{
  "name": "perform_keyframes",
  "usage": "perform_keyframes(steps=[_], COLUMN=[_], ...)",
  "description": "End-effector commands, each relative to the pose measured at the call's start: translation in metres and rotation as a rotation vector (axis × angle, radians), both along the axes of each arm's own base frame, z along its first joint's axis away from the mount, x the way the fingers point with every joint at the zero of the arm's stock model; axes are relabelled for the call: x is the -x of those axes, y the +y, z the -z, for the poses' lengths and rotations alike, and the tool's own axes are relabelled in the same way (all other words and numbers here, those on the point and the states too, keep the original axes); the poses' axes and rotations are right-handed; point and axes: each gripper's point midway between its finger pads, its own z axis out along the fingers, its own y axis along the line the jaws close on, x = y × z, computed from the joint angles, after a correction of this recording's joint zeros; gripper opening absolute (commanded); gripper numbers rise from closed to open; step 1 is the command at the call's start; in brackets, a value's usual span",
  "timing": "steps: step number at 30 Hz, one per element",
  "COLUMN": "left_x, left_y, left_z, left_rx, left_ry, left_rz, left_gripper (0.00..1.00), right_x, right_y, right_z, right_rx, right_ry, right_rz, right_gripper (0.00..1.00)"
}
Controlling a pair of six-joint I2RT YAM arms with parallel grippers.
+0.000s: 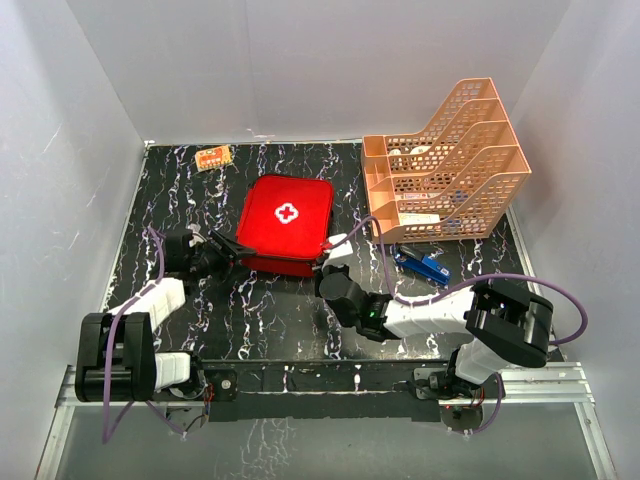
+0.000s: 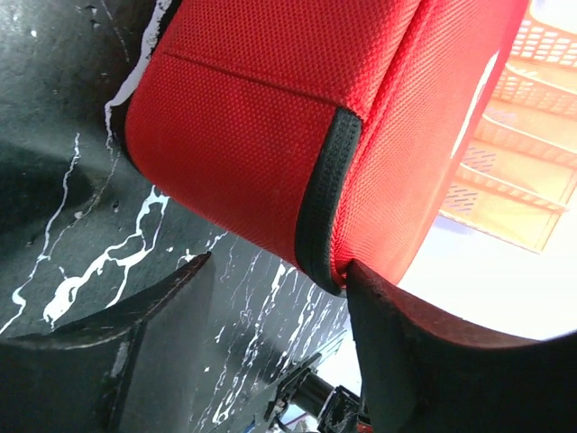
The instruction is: Organize the medicine kit
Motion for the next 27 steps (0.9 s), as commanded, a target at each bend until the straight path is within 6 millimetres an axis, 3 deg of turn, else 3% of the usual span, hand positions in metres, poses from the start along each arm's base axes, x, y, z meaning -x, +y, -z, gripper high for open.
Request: perform_keyframes(steps=[1, 8, 12, 20, 27], left_x=[-0.014, -0.018, -0.017, -0.021, -0.028], left_y=[0.005, 0.017, 0.021, 0.021, 0.024], left_z=[-0.004, 0.003, 0.006, 0.004, -0.009], left_rx=[0.031, -0.020, -0.052, -0.059, -0.095], left_ry=[-0.042, -0.013, -0.004, 0.002, -0.020], left_rz=[-0.099, -0.172, -0.176, -0.173, -0.164], left_gripper=[0.52, 0.18, 0.04, 0.00, 0.00], right_x=[-0.009, -0.011, -0.011, -0.013, -0.025], right_y=[-0.015, -0.032, -0.051, -0.083, -0.098], right_z=[-0.015, -0.007, -0.001, 0.001, -0.012], right_rx=[-0.044, -0.007, 0.038, 0.130, 0.150], right_ry=[-0.040, -0.028, -0.039, -0.087, -0.141], right_rz=[0.106, 0.193, 0.248, 0.314, 0.327], right_gripper=[0.00, 0.00, 0.00, 0.00, 0.00])
